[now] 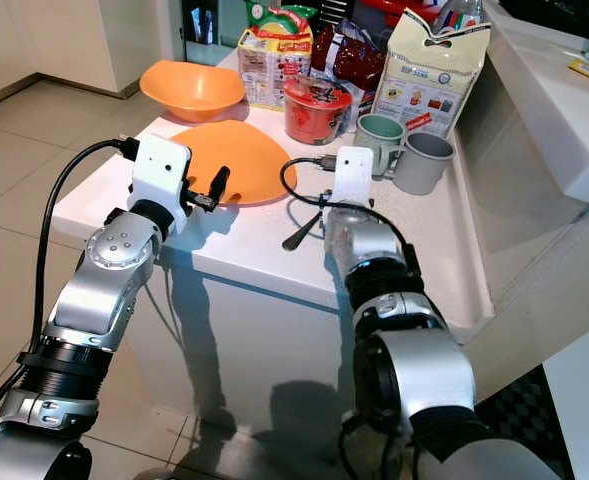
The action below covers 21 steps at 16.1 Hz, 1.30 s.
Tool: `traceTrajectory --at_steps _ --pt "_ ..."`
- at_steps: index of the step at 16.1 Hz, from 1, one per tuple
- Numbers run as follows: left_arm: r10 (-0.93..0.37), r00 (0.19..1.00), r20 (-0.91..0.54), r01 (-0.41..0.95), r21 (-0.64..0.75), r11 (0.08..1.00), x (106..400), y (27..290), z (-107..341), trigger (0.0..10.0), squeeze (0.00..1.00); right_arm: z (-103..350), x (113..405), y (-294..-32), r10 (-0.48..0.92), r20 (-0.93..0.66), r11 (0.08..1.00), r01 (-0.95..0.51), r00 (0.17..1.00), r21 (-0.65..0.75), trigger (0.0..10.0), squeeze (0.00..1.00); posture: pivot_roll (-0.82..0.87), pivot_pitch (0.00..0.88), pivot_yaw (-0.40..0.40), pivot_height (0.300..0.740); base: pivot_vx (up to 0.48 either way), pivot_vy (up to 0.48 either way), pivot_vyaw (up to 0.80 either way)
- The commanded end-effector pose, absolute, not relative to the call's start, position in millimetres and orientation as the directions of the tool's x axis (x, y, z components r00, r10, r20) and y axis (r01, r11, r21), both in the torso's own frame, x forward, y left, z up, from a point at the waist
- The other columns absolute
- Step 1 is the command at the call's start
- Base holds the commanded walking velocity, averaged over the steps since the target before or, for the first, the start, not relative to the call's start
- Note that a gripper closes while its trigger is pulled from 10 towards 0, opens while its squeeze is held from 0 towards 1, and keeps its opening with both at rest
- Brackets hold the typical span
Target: Setting the table
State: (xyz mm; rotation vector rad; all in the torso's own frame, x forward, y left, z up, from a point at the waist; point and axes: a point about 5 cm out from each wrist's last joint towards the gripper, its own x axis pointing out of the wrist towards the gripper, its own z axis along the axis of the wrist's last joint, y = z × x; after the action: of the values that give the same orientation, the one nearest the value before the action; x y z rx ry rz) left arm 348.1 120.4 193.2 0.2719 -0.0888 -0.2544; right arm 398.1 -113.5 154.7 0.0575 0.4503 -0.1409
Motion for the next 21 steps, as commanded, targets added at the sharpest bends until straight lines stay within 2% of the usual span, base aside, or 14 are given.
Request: traceTrajectory --at_steps 1,2,13,21 --pt "-0.279 0.958 0.069 0.250 0.280 0.927 348.1 114.7 199.6 10.0 0.00 145.7 395.3 -118.9 -0.127 -0.503 0.984 0.174 0.855 0.047 10.0 0.00 0.19 0.000 -0.114 0.740 0.000 0.000 0.00" --pt "-0.279 0.958 0.068 0.251 0.279 0.927 347.9 114.6 199.2 10.0 0.00 147.3 396.1 -118.2 -0.096 -0.509 0.982 0.165 0.856 0.093 10.0 1.00 0.19 0.000 -0.115 0.740 0.000 0.000 0.00" --pt "-0.274 0.959 0.071 0.244 0.277 0.929 348.1 114.5 199.0 10.0 0.00 151.4 397.0 -119.0 -0.077 -0.573 0.968 0.200 0.816 0.153 10.0 1.00 0.20 0.000 -0.129 0.740 0.000 0.000 0.00" --pt "-0.271 0.960 0.075 0.241 0.276 0.930 348.8 114.3 199.2 10.0 0.00 171.3 403.1 -116.2 -0.042 -0.570 0.944 0.219 0.820 0.245 10.0 1.00 0.20 0.000 -0.135 0.740 0.000 0.000 0.00"
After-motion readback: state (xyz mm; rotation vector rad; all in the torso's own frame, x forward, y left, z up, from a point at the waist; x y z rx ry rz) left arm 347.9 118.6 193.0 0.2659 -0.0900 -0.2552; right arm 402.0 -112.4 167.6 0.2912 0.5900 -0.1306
